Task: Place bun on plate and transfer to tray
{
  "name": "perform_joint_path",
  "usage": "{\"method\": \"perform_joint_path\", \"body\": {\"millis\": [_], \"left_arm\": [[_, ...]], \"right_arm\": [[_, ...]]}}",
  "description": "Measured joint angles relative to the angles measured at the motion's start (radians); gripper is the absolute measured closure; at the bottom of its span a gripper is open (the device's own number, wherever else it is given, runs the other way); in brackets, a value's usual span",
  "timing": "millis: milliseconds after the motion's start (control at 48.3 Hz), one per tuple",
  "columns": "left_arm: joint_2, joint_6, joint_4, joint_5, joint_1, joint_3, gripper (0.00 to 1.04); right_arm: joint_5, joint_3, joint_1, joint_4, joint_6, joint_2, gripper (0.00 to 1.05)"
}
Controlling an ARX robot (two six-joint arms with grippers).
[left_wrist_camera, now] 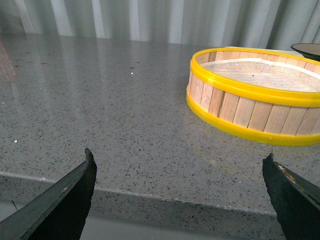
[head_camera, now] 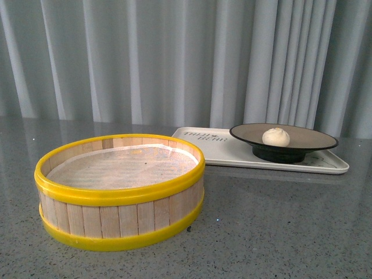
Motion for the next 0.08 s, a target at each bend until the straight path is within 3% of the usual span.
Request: {"method": "perform_joint_path", "body": {"millis": [83], "left_arm": [[0.0,0.0,0.0,0.0,0.0,0.0,0.07]], "right_arm": [[0.0,0.0,0.0,0.0,0.0,0.0,0.08]]}}
